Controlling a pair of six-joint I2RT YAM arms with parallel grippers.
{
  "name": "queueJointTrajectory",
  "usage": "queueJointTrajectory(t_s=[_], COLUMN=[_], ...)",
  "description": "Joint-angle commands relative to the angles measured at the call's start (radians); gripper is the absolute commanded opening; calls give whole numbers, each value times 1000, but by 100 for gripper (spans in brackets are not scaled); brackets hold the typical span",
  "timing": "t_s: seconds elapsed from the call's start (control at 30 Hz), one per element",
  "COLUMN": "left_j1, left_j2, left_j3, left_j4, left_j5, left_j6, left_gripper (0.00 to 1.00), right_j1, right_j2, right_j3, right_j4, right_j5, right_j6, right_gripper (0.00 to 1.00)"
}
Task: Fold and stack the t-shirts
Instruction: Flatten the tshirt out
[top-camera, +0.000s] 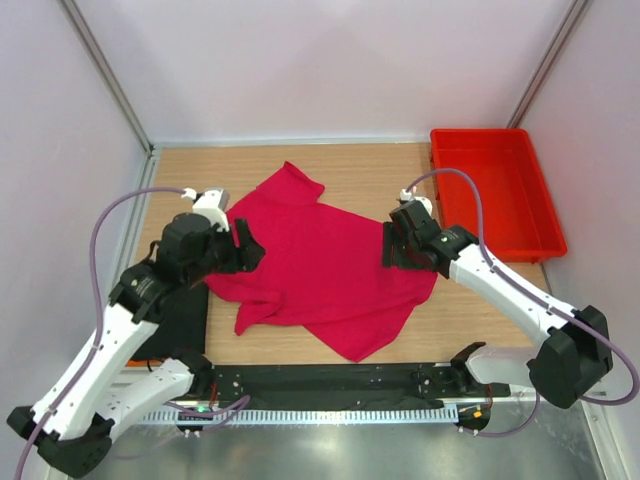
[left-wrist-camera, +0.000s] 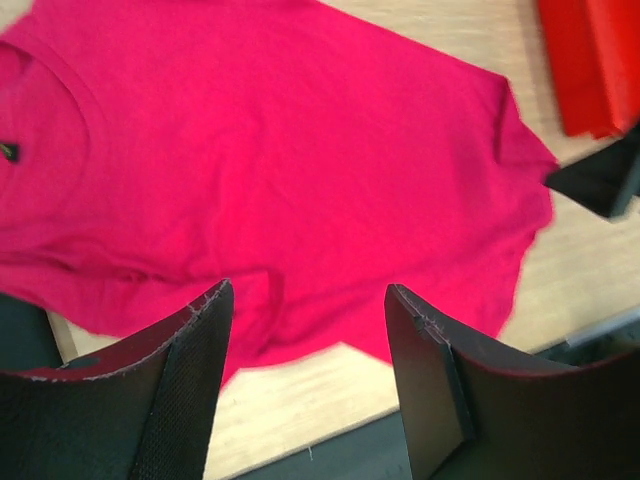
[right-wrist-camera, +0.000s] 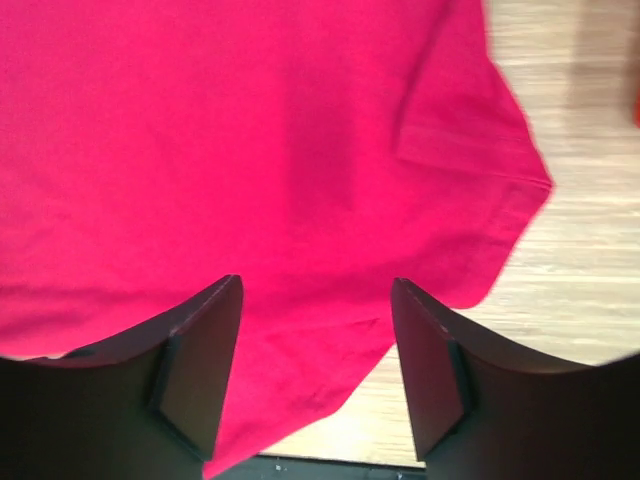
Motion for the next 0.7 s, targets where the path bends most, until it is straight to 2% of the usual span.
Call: queueJointTrajectory(t_s=[0.0,0.1,0.23,0.3,0.43,0.47,0.57,0.67], left_j1=[9,48,147,199,245,256,276,295], left_j2=[183,367,634,796,962,985,1050,1107], left_j3=[41,85,151,188,277,294,308,331], left_j4=[114,197,315,327,352,359,395,409], left_j5=[-109,-93,9,63,138,138,158,174], left_j6=[45,53,20,-11,-51,-57,-88,-116], left_gripper=[63,55,45,34,30,30,30,30], right_j1=[-8,-19,-56,-70,-146,-152,-151,-148], right_j2=[-23,54,180,209,256,270,347,439], right_j3=[-12,14,78,84,77,78,115,167], right_j4=[92,125,97,93,146,175,247,251], right_j5=[131,203,240,246,211,159,127,122], right_j6=[92,139,158,149,95,74,26,29], right_gripper=[65,59,61,62,62,61,59,60])
